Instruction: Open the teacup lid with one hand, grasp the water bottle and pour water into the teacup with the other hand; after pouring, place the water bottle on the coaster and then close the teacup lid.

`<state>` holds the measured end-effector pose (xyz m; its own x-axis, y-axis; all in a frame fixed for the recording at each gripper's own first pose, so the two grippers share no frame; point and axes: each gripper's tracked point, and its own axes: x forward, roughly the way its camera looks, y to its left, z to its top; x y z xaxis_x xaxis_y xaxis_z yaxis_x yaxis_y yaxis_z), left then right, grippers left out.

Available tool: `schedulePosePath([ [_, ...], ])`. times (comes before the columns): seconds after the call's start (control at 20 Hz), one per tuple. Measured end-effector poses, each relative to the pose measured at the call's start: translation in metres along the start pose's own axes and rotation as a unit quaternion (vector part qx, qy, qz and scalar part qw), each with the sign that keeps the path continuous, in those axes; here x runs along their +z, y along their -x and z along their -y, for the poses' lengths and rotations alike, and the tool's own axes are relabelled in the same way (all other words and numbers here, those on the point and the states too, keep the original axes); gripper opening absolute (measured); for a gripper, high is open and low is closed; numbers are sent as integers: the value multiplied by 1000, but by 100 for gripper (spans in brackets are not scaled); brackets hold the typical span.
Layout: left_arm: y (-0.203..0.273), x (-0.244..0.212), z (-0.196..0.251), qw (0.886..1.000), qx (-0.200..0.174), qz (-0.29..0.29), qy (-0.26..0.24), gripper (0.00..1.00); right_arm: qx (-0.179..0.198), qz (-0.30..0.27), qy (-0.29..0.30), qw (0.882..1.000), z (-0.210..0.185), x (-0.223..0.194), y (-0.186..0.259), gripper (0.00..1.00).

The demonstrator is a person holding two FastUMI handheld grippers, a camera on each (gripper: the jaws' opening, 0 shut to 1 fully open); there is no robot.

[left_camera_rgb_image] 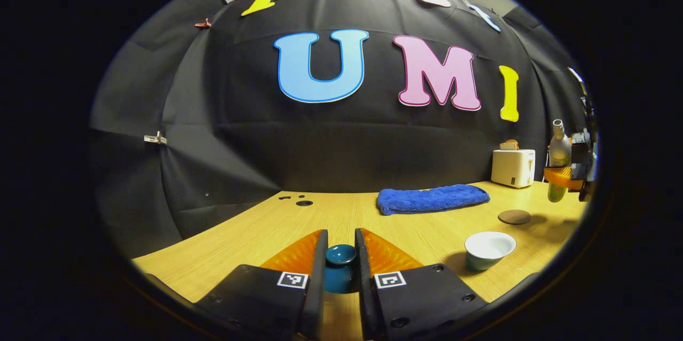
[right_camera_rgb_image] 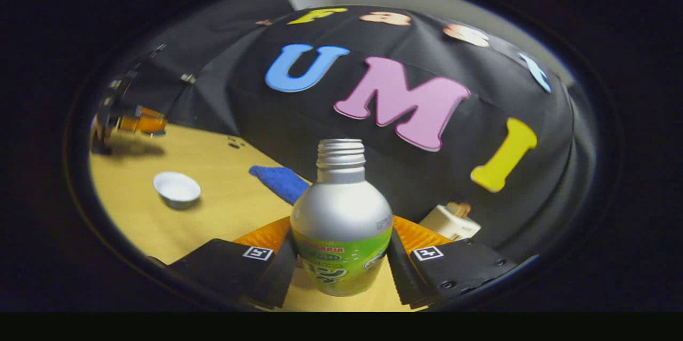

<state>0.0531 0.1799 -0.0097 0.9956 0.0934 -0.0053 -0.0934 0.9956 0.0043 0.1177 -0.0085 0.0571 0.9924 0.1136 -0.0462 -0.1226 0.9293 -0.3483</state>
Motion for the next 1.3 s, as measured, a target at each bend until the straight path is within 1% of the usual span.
schedulePosePath([
  [0.1,2,0,0,1000,1,0,0,31,12,-6,-99,995,3,0,-9,81],
  [0.15,2,1,1,1000,-1,1,0,31,16,-3,-131,991,4,0,-15,79],
  [0.25,2,1,0,1000,-5,1,-1,31,18,4,-174,985,4,-7,-22,79],
  [0.3,2,1,0,1000,-6,0,-1,31,20,7,-183,983,5,-6,-27,79],
  [0.35,2,1,1,1000,-6,1,-1,31,17,7,-181,983,8,-7,-36,80],
  [0.45,3,1,1,1000,-7,0,-1,31,24,13,-168,985,4,-11,-47,79],
  [0.6,2,1,2,1000,-13,1,-1,31,50,37,-180,982,-9,-8,-63,80],
  [0.65,2,1,2,1000,-14,1,-1,31,52,43,-186,980,-10,-8,-69,79],
  [0.8,2,1,2,1000,-16,1,-1,32,33,46,-203,978,-1,-17,-88,80],
  [0.85,2,1,2,1000,-17,1,-1,31,23,42,-204,978,3,-24,-92,80],
  [1.0,3,1,3,1000,-23,1,-2,31,4,24,-201,979,6,-46,-101,80],
  [1.05,3,2,3,1000,-23,1,-2,32,6,17,-207,978,2,-52,-104,80],
  [1.15,2,1,4,1000,-24,1,-2,31,11,9,-209,978,-2,-56,-106,80],
  [1.3,3,1,4,1000,-26,1,-3,31,4,2,-191,982,-2,-56,-113,80],
])
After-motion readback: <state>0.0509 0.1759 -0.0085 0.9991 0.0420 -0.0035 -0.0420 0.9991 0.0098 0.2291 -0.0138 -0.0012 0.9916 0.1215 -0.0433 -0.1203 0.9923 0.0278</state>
